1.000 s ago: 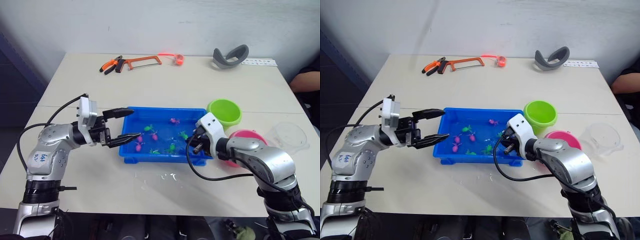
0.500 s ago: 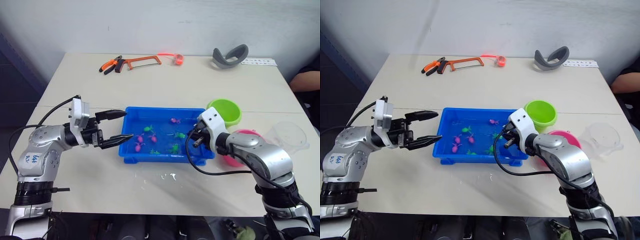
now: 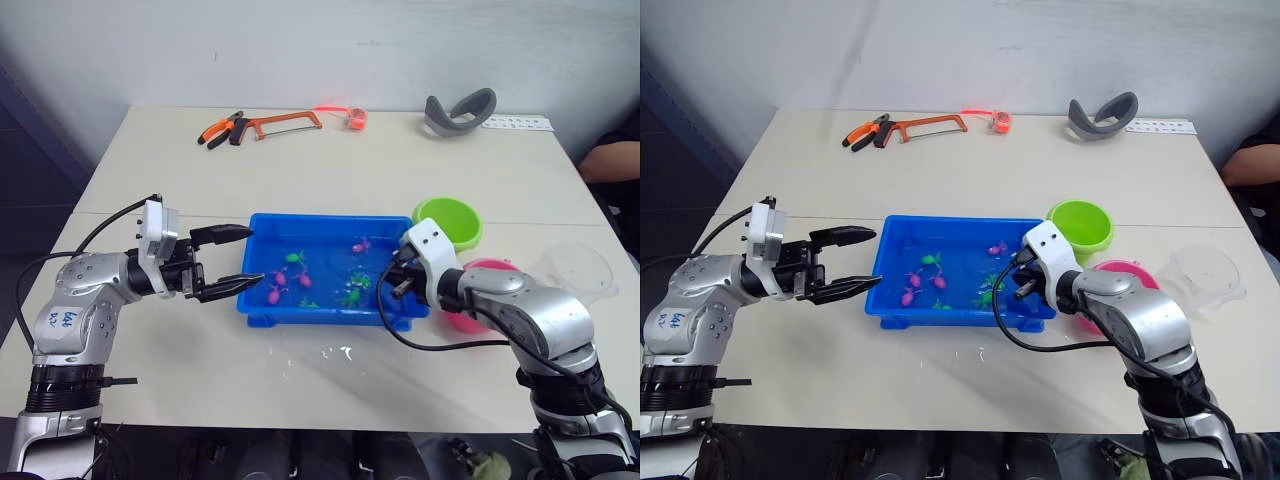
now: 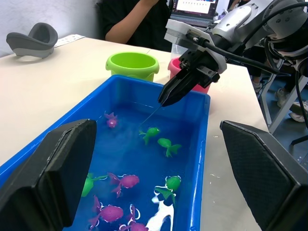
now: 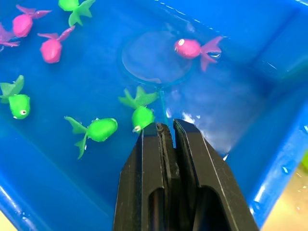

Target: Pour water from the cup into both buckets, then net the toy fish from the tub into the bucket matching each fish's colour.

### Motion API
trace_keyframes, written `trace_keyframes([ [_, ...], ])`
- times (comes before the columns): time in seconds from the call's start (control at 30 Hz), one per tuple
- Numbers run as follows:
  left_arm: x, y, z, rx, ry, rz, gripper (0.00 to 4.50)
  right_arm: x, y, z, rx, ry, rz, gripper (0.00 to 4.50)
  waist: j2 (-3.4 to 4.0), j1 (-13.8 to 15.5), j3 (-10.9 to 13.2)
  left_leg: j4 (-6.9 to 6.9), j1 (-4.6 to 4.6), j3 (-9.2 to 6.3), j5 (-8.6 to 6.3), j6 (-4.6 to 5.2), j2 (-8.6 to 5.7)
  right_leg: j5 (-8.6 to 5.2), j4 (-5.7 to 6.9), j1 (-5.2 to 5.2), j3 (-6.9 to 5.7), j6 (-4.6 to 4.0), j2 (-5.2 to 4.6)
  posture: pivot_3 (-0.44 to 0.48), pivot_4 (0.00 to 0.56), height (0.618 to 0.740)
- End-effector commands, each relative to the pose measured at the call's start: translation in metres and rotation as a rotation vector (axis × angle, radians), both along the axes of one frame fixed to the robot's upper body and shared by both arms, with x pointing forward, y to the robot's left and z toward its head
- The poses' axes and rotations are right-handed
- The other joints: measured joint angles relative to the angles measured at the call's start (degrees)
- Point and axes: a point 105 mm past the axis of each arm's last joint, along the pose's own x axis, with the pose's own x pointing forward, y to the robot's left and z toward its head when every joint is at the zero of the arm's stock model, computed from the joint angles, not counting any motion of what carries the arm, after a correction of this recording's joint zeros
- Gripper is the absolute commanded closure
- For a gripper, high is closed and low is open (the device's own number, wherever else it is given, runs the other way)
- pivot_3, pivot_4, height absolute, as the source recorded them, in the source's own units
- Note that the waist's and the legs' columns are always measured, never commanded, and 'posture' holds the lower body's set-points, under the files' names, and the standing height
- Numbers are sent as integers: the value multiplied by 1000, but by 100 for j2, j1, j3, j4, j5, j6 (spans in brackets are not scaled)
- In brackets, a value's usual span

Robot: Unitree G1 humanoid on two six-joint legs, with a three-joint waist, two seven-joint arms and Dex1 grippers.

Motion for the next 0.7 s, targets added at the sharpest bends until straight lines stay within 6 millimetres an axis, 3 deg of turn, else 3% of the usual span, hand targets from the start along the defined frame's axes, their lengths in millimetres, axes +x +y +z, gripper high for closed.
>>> trace_keyframes([
  [0.03,-2,0,11,-7,-39,-12,21,2,-6,11,-4,-56,-22,4500,0,0,0,0,0,2,0,0,0,0,3,-3,0,0,0,0,150,740],
  [0.53,-4,-2,10,-7,-31,-26,21,-12,-21,31,-21,-149,-15,4500,0,13,0,0,-15,23,1,1,0,0,17,-31,0,0,0,0,150,740],
  [0.7,-4,-6,10,-7,-23,-43,21,-20,-18,35,35,-169,26,4500,0,14,0,0,-15,24,1,1,0,0,18,-32,1,0,0,0,150,740],
])
